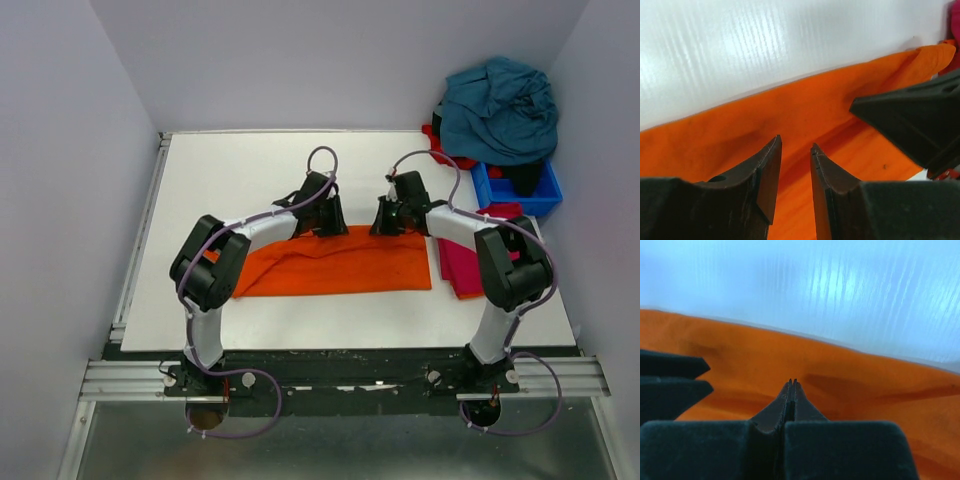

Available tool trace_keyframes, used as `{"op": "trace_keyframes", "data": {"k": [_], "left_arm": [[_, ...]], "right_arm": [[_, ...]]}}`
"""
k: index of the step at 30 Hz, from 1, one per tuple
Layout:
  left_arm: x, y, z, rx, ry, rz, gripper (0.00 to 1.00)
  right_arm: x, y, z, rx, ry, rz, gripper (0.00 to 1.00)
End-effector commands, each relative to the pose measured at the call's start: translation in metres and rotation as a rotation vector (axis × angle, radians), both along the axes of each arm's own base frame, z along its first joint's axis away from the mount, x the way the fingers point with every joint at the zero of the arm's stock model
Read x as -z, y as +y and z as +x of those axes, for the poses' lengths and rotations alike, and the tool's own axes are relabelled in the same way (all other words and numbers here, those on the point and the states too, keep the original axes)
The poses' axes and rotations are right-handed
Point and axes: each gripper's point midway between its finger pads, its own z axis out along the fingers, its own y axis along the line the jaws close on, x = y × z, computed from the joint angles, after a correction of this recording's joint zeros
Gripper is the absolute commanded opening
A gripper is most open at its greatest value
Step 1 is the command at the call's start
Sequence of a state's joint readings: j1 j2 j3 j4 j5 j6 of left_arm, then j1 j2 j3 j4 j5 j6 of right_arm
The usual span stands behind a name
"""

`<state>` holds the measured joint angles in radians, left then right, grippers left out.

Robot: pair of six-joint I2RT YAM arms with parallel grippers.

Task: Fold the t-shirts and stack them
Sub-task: Fold the other side of the tshirt into a rectangle

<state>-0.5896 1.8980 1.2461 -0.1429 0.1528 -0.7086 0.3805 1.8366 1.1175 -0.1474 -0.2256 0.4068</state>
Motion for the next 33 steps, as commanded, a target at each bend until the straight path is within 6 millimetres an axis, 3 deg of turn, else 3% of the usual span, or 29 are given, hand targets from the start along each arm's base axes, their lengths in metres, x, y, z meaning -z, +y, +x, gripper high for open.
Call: {"op": "trace_keyframes", "data": {"k": [1,7,9,15,22,27,33], "left_arm": [[0.006,-0.018,0.013,0.015,0.014,-0.043,0.41],[0.019,-0.017,0.016,0.019,0.031,0.000,0.41],[0.020,-0.018,0.015,0.020,0.036,-0.006,0.41],[0.015,-0.020,0.015,0.029,0.026,-0.004,0.41],[-0.012,-0.030,0.008,0.069,-0.042,-0.004,0.41],[-0.017,-0.050,0.002,0.133,-0.058,0.009,0.41],[0.000,-0.055,0.004,0.136,-0.036,0.021,0.41]], "right_arm": [[0.018,-0.005,-0.030,-0.023,0.059,-0.022,0.01],[0.020,-0.017,-0.076,-0.040,0.091,0.002,0.01],[0.016,-0.025,-0.083,-0.020,0.075,-0.012,0.01],[-0.013,-0.049,-0.061,0.084,-0.012,-0.086,0.01],[-0.007,-0.095,-0.045,0.278,-0.007,-0.144,0.01],[0.013,-0.108,-0.059,0.331,0.053,-0.173,0.01],[0.022,-0.120,-0.082,0.381,0.096,-0.204,0.01]]}}
